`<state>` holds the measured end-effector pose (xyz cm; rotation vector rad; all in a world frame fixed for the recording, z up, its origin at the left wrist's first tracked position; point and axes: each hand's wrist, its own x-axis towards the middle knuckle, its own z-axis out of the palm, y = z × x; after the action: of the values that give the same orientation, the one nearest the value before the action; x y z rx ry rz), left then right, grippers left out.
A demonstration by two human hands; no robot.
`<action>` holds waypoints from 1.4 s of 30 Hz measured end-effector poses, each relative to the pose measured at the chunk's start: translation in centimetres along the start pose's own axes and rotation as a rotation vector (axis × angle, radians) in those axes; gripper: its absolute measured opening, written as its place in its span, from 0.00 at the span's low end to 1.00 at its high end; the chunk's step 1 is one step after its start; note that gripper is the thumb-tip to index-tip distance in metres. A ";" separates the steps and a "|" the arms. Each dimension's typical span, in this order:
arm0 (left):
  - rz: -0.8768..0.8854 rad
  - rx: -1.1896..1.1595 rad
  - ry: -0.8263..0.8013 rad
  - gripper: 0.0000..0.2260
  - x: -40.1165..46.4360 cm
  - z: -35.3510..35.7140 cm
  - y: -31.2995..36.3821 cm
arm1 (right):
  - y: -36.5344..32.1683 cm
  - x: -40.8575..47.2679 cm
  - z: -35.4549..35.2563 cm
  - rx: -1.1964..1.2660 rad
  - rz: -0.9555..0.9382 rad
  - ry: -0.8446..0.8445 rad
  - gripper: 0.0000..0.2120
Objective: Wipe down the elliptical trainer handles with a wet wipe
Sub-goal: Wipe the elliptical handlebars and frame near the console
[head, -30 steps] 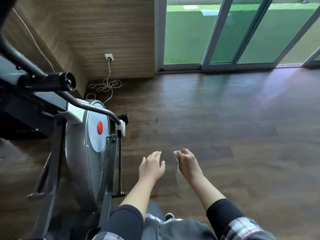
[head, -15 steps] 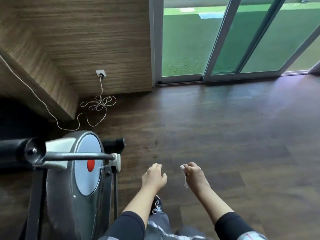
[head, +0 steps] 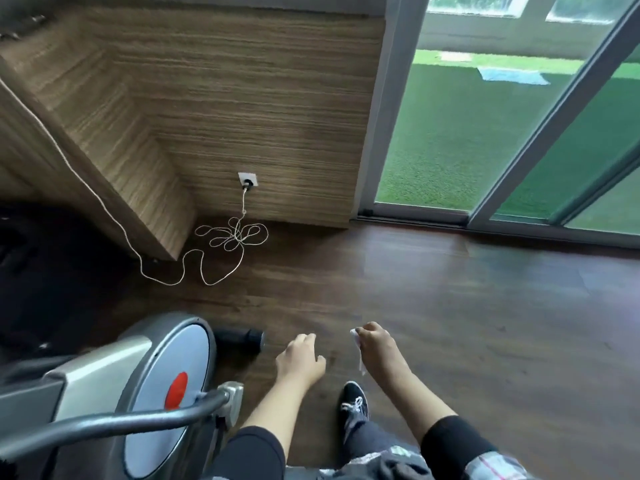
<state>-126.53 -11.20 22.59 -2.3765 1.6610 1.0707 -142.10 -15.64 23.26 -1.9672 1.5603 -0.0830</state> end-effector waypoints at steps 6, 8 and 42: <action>-0.191 -0.128 0.124 0.23 8.1 -6.9 2.2 | -4.3 13.0 -5.6 0.068 -0.046 -0.201 0.16; -0.235 -0.181 0.178 0.23 10.3 -9.2 2.6 | -6.0 16.7 -6.7 0.099 -0.057 -0.250 0.13; -1.109 -0.853 0.514 0.24 32.5 -40.9 -28.8 | -55.2 59.1 10.1 -0.540 -1.140 -0.683 0.07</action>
<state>-75.66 -42.14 25.89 -3.4355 -0.4504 1.0022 -72.71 -58.40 23.75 -2.6479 -0.0917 0.5368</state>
